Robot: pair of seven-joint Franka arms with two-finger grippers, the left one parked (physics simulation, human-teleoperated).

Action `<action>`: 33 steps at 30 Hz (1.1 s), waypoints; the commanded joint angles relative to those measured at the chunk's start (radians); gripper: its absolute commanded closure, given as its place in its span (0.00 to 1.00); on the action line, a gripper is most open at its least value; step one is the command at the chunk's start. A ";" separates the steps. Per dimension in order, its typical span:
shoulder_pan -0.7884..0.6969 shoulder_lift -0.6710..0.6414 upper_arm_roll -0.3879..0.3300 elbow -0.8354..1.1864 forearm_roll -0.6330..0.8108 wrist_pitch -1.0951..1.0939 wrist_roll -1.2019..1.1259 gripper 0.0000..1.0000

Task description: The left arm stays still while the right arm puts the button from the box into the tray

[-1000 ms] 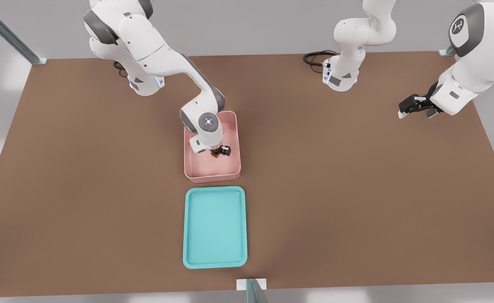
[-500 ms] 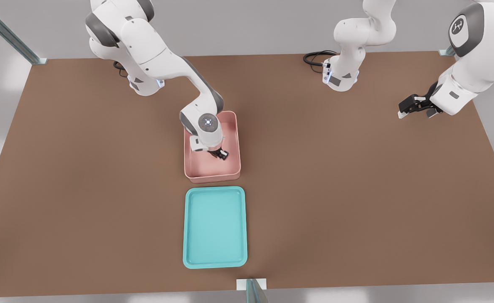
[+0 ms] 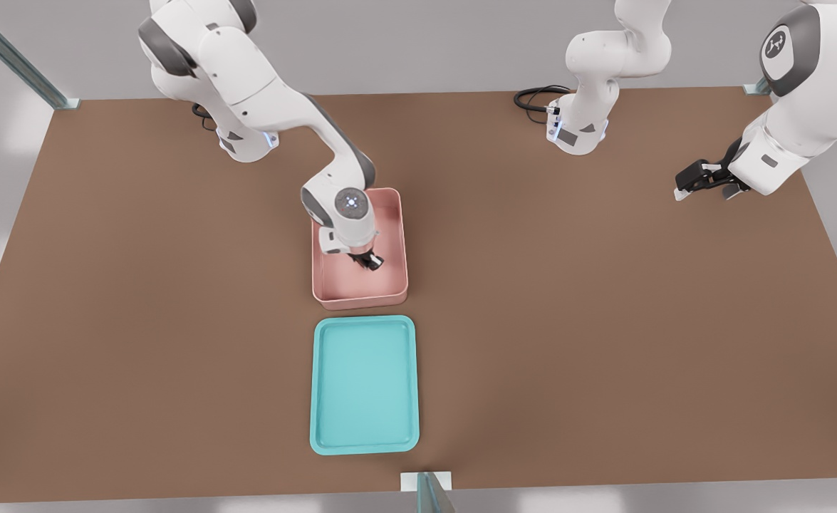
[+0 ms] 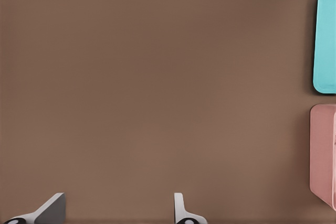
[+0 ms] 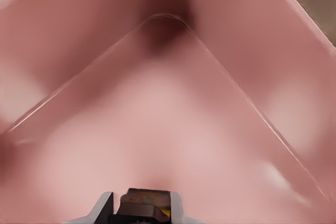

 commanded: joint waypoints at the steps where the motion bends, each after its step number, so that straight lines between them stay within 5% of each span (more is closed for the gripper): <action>1: -0.081 -0.026 0.066 0.008 -0.006 -0.052 -0.029 0.52; 3: -0.166 -0.080 0.142 0.054 -0.005 -0.152 -0.083 0.52; 6: -0.221 -0.081 0.148 0.225 0.037 -0.201 -0.192 0.52; 11: -0.316 0.264 0.124 0.730 0.026 -0.201 -0.397 0.52; 16: -0.301 0.417 0.110 0.827 -0.045 -0.138 -0.416 0.51; 18: -0.292 0.422 0.112 0.825 -0.085 -0.138 -0.396 0.00; 23: -0.301 0.410 0.122 0.857 -0.085 -0.217 -0.408 0.00; 25: -0.338 0.285 0.196 0.870 -0.080 -0.496 -0.547 0.00; 26: -0.439 0.256 0.260 0.894 -0.080 -0.769 -0.900 0.00; 28: -0.522 0.184 0.251 0.928 -0.149 -1.173 -1.496 0.00; 30: -0.440 -0.138 -0.025 0.793 0.029 -1.190 -1.489 0.00; 33: -0.437 -0.253 -0.026 0.627 0.035 -1.112 -1.439 0.00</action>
